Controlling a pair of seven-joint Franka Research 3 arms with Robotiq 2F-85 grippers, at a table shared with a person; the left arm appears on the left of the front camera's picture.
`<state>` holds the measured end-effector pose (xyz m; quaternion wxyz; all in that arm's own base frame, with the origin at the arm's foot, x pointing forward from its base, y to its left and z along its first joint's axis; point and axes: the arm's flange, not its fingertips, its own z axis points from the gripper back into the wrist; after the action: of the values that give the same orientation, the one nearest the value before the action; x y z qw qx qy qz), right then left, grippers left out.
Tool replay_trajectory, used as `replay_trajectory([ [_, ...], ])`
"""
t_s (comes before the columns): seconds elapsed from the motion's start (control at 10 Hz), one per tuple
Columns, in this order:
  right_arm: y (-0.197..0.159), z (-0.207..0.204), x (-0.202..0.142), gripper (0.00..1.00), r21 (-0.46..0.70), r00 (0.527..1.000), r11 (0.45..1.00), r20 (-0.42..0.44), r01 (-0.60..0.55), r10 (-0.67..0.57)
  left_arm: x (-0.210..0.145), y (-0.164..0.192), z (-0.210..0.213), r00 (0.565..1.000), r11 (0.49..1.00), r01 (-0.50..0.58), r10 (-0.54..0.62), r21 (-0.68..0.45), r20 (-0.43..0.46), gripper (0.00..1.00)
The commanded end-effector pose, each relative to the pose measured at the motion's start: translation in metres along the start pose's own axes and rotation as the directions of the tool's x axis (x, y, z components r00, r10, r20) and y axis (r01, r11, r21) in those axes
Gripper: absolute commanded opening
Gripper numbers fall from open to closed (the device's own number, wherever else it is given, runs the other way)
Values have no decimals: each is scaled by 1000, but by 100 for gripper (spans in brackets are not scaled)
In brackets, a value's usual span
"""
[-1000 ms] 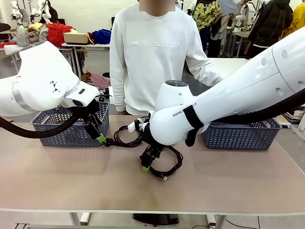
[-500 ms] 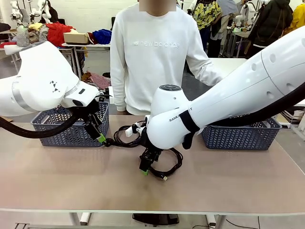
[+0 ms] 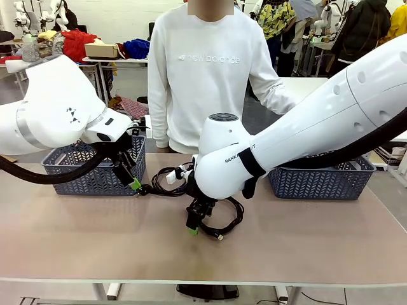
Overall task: Organize the cables according to human instructions.
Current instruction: Pick up a bundle of cables and place it in the basket indicated by the human.
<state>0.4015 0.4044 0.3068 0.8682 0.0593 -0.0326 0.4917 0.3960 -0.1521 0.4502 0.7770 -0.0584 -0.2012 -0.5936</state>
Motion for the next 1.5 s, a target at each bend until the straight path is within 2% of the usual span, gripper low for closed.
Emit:
replay_trajectory([
  [0.0, 3, -1, 11, 86, -21, 1000, 1000, -23, 18, -19, 0, -1, 1, 1000, 1000, -7, 7, 5, -4, 100],
  [0.1, 3, -1, 12, 80, -20, 1000, 1000, -25, 19, -19, 0, -1, 1, 1000, 1000, -7, 7, 5, -4, 100],
  [0.2, 3, -1, 12, 66, -21, 1000, 1000, -20, 21, -21, 0, -1, 1, 1000, 1000, -7, 7, 5, -4, 100],
  [0.3, 2, -1, 12, 60, -24, 1000, 999, -13, 25, -26, 0, -1, 1, 1000, 1000, -7, 7, 5, -4, 100],
  [0.4, 2, 0, 11, 46, -26, 999, 999, -10, 32, -32, 0, -1, 1, 1000, 1000, -7, 7, 5, -4, 100],
  [0.5, 2, -1, 11, 40, -27, 999, 999, -10, 34, -35, 0, -1, 1, 1000, 1000, -7, 7, 5, -4, 100],
  [0.6, 2, 0, 11, 26, -28, 999, 999, -14, 32, -33, 0, -1, 1, 1000, 1000, -7, 7, 5, -4, 100],
  [0.7, 2, -1, 11, 20, -29, 999, 999, -17, 30, -30, 0, -1, 1, 1000, 1000, -7, 7, 5, -4, 100],
  [0.8, 3, -1, 11, 6, -28, 999, 999, -20, 30, -31, 0, -1, 1, 1000, 1000, -7, 7, 5, -4, 100],
  [0.9, 3, -1, 11, 0, -26, 999, 999, -20, 32, -32, 0, -1, 1, 1000, 1000, -7, 7, 5, -4, 100],
  [1.1, 4, 2, 4, 0, -20, 998, 999, -29, 48, -49, 0, -1, 1, 1000, 1000, -7, 7, 5, -4, 100],
  [1.3, 14, 14, -9, 0, -13, 999, 1000, -28, 24, -24, 0, -1, 1, 1000, 1000, -7, 7, 5, -4, 100],
  [1.4, 18, 28, -18, 0, -47, 999, 999, -48, -16, 13, 0, -1, 1, 1000, 1000, -7, 7, 5, -4, 100],
])
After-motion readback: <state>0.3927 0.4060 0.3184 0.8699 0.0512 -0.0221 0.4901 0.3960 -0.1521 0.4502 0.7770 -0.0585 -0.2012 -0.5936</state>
